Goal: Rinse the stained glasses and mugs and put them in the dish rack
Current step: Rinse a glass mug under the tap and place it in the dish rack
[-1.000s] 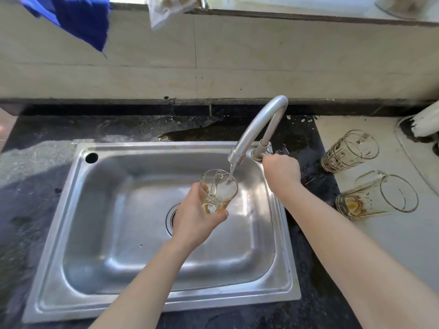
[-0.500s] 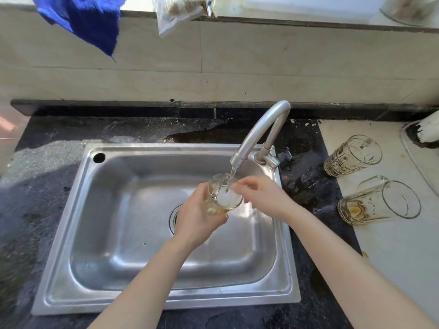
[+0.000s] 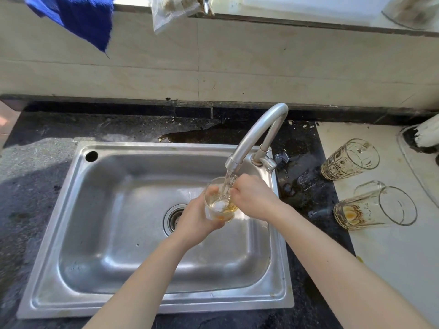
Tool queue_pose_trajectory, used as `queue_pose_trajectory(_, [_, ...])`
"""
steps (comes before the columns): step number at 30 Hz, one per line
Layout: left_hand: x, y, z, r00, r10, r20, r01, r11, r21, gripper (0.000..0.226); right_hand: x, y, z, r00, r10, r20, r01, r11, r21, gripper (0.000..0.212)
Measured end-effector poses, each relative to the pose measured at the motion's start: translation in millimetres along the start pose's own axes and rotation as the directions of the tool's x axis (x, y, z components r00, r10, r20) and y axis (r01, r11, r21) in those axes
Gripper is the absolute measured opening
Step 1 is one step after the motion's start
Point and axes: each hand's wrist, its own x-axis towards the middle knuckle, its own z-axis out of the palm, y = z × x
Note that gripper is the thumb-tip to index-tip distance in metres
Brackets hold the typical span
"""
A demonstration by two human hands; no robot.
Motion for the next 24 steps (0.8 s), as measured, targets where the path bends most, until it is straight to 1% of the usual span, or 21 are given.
queue_pose_trajectory(2, [1,-6,4,0.998,-0.066,-0.022,0.065,0.997,-0.028,0.076,4,-2,1,0.999,0.036,-0.020,-0.035,0.999,0.039,0.028])
queue_pose_trajectory(4, [1,-10,7,0.992,-0.128,0.000,0.128,0.991,-0.031,0.076,7,-7,-2,0.999,0.053,-0.011,-0.053,0.998,0.023,0.023])
queue_pose_trajectory(6, [0,-16,10,0.989,-0.146,0.034,0.147,0.989,-0.033,0.071,10,-12,-2,0.998,0.038,0.039,-0.038,0.999,-0.013,0.022])
queue_pose_trajectory(8, [1,-21,10,0.986,-0.165,0.026,0.166,0.985,-0.048,0.070,14,-13,2,0.998,0.040,0.055,-0.041,0.999,0.012,0.021])
queue_pose_trajectory(11, [3,-25,6,0.978,-0.201,0.052,0.204,0.976,-0.071,0.067,21,-11,7,0.994,0.104,0.046,-0.107,0.991,0.074,0.016])
queue_pose_trajectory(13, [2,-22,1,0.969,-0.217,0.114,0.226,0.971,-0.071,0.064,23,-8,9,0.985,0.140,0.100,-0.151,0.982,0.111,0.017])
queue_pose_trajectory(14, [3,-22,-2,0.963,-0.220,0.156,0.241,0.962,-0.130,0.062,23,-6,10,0.979,0.160,0.123,-0.179,0.971,0.161,0.017])
queue_pose_trajectory(16, [3,-23,-7,0.953,-0.191,0.233,0.265,0.901,-0.344,0.059,23,-1,14,0.968,0.212,0.137,-0.242,0.936,0.255,0.017])
queue_pose_trajectory(18, [4,-24,-11,0.953,-0.192,0.236,0.292,0.798,-0.528,0.054,25,4,16,0.957,0.244,0.154,-0.279,0.917,0.283,0.017])
queue_pose_trajectory(19, [5,-26,-13,0.950,-0.220,0.221,0.310,0.746,-0.589,0.048,27,7,17,0.950,0.250,0.185,-0.296,0.909,0.292,0.015])
queue_pose_trajectory(20, [7,-26,-13,0.944,-0.255,0.211,0.331,0.715,-0.616,0.045,29,8,17,0.942,0.256,0.216,-0.316,0.895,0.315,0.013])
queue_pose_trajectory(21, [9,-26,-13,0.933,-0.288,0.216,0.359,0.710,-0.606,0.045,31,9,17,0.936,0.260,0.239,-0.333,0.875,0.352,0.013])
queue_pose_trajectory(24, [10,-19,-8,0.916,-0.328,0.232,0.401,0.735,-0.546,0.044,35,14,17,0.929,0.268,0.255,-0.355,0.838,0.414,0.019])
